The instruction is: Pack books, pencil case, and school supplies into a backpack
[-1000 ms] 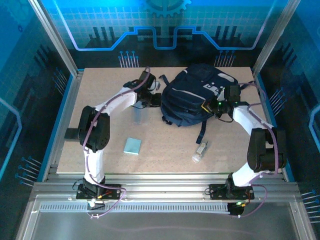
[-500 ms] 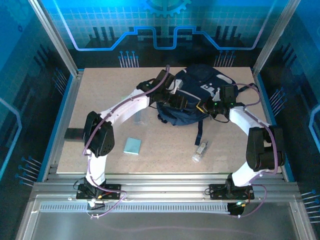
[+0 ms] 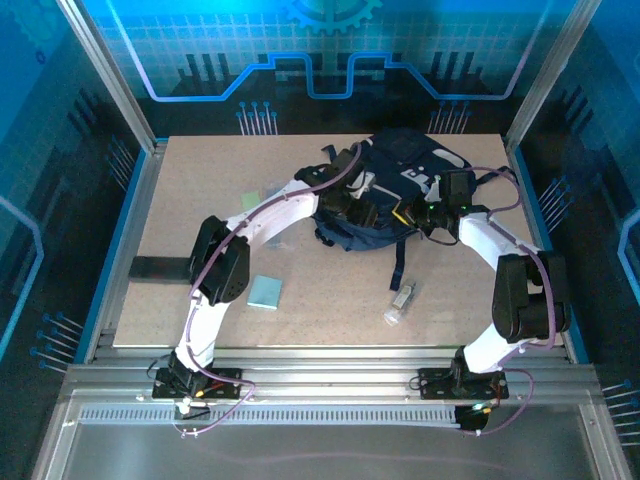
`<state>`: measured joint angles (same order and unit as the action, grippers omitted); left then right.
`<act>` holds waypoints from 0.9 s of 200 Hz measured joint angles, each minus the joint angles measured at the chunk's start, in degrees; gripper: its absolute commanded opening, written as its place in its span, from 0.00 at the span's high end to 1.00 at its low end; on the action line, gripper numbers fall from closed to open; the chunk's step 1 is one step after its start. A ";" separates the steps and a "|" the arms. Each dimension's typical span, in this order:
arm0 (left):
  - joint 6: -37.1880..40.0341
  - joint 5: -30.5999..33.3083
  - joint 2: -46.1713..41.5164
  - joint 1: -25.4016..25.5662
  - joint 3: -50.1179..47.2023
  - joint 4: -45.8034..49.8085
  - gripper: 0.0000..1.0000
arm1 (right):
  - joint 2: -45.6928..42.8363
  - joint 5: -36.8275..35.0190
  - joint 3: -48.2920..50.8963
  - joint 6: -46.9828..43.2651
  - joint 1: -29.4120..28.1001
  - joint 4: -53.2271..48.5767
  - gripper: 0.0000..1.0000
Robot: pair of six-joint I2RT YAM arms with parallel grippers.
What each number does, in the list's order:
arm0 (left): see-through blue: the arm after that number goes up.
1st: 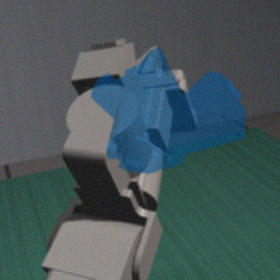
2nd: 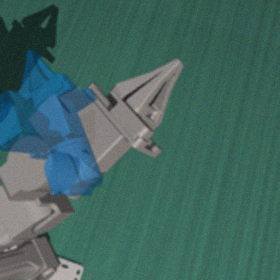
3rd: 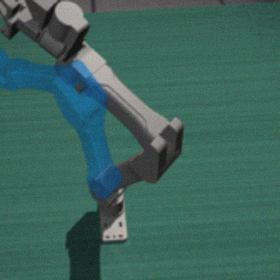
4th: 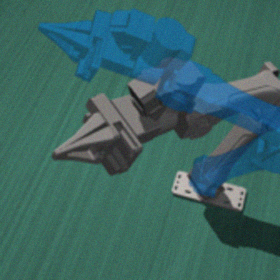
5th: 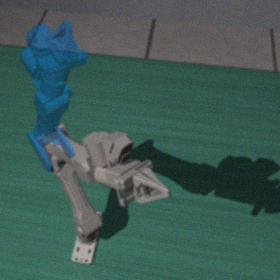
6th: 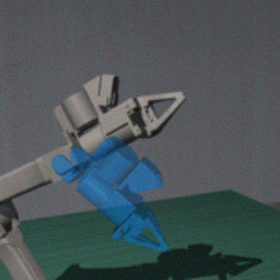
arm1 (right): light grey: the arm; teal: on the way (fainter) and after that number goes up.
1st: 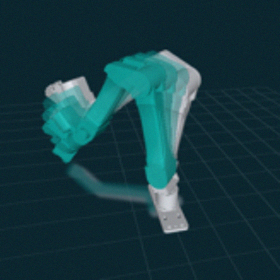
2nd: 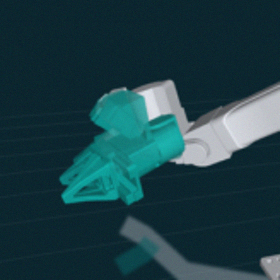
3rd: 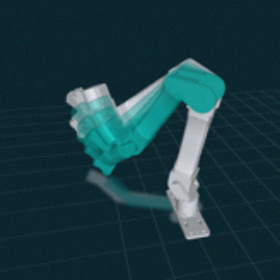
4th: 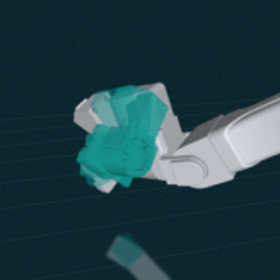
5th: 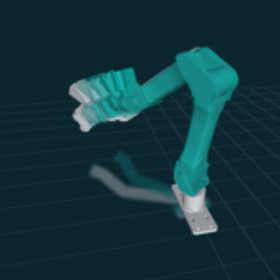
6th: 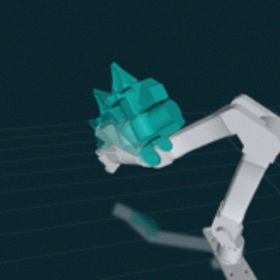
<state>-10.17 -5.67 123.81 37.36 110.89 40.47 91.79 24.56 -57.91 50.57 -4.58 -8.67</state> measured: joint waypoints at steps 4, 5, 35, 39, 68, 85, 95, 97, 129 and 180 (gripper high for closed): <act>0.09 0.13 0.35 0.00 0.39 0.04 0.49 | 0.00 0.02 0.00 0.00 0.00 0.04 1.00; 0.09 0.13 0.42 0.00 0.44 0.04 0.49 | 0.00 0.04 0.00 0.00 0.00 0.07 1.00; 0.59 0.55 2.27 0.00 2.14 0.63 0.63 | 0.00 0.07 0.02 0.00 -0.04 0.13 1.00; 0.70 0.57 2.29 0.00 2.16 0.66 0.65 | 0.00 0.07 0.02 0.00 -0.04 0.13 1.00; 1.36 1.05 2.64 -0.04 2.32 0.59 0.74 | 0.00 -0.09 0.07 -0.02 -0.24 0.13 1.00; 1.31 1.11 2.97 -0.22 2.32 0.59 0.77 | 0.00 -0.09 0.07 -0.02 -0.26 0.13 1.00; 1.31 1.18 3.04 -0.42 2.32 0.57 0.79 | 0.00 -0.09 0.07 -0.02 -0.26 0.13 1.00; 1.31 1.18 3.06 -0.46 2.32 0.59 0.79 | 0.00 -0.09 0.07 -0.02 -0.26 0.13 1.00; 1.40 2.34 3.06 -1.64 2.05 0.17 0.94 | 0.00 -0.09 0.07 -0.02 -0.26 0.13 1.00; 1.25 3.39 3.04 -3.72 -0.81 -2.27 1.00 | 0.00 -0.07 0.07 -0.28 -0.28 0.00 1.00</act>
<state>-8.93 -2.28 126.85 33.65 110.08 38.20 91.79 24.49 -57.84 50.28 -4.86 -8.67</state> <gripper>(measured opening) 0.056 0.070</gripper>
